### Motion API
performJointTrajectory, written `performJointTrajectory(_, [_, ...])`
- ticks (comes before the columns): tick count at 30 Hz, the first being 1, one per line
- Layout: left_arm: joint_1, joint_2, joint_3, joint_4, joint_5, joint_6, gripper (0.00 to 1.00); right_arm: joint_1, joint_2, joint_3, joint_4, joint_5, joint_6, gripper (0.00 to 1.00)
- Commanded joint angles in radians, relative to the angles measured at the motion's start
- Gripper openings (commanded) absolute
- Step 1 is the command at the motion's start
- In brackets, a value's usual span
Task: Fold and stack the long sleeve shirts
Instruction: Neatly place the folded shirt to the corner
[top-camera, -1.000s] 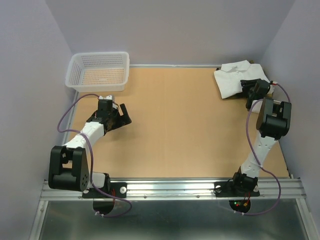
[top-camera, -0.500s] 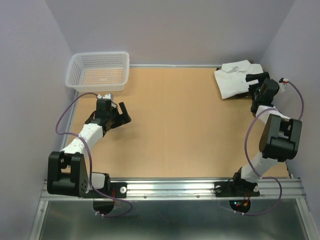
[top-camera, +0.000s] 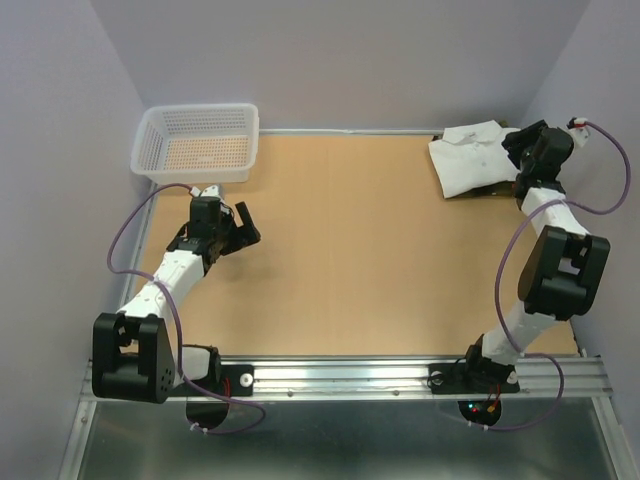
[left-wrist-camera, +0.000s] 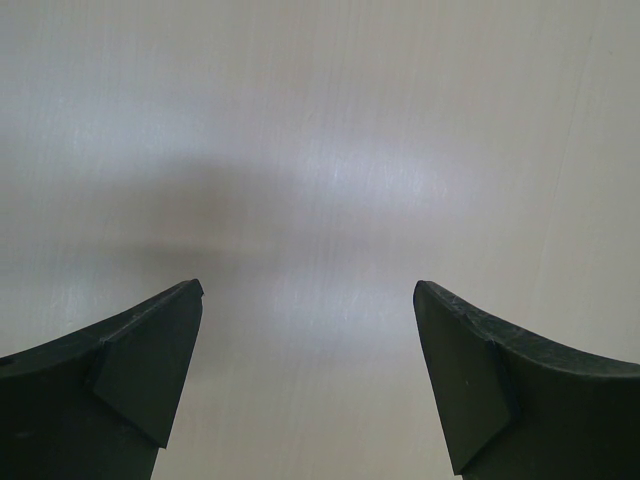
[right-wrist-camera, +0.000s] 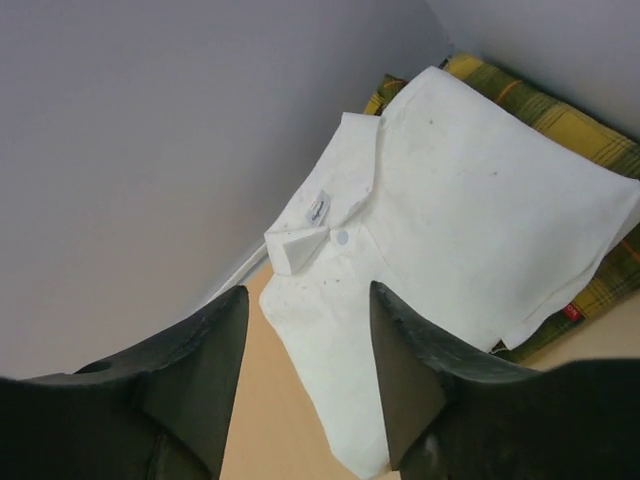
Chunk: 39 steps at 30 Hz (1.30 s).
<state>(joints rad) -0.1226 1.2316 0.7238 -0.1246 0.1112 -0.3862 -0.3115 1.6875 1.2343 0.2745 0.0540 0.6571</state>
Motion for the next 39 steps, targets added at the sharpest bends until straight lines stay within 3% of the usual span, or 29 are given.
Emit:
performJointTrajectory(1, [0.005, -0.043, 0.006, 0.006, -0.036, 0.015, 0.99, -0.003, 0.129, 0.094, 0.003, 0.006, -0.022, 0.54])
performJointTrajectory(10, [0.005, -0.194, -0.011, 0.017, -0.061, 0.004, 0.99, -0.011, 0.259, -0.022, 0.081, 0.09, 0.064, 0.5])
performJointTrajectory(16, [0.005, -0.352, 0.075, -0.13, -0.091, -0.014, 0.99, -0.014, 0.164, -0.067, 0.06, 0.109, 0.006, 0.56])
performJointTrajectory(18, [0.005, -0.405, 0.12, -0.196, -0.085, -0.016, 0.99, -0.014, 0.086, -0.067, 0.008, 0.122, -0.036, 0.61])
performJointTrajectory(21, [0.005, -0.48, 0.187, -0.254, -0.071, -0.008, 0.99, -0.014, -0.056, -0.094, -0.055, 0.115, -0.079, 0.74])
performJointTrajectory(22, [0.005, -0.498, 0.206, -0.292, -0.073, 0.007, 0.99, -0.014, -0.101, -0.096, -0.079, 0.11, -0.121, 0.84])
performJointTrajectory(26, [0.005, -0.567, 0.322, -0.397, -0.103, 0.061, 0.99, -0.014, -0.303, -0.088, -0.26, 0.107, -0.232, 1.0])
performJointTrajectory(32, [-0.041, -0.589, 0.483, -0.535, -0.387, 0.102, 0.99, -0.006, -0.673, -0.062, -0.498, 0.159, -0.266, 1.0])
performJointTrajectory(39, [-0.069, -0.598, 0.565, -0.567, -0.554, 0.115, 0.99, 0.184, -0.919, -0.009, -0.548, 0.311, -0.361, 1.0])
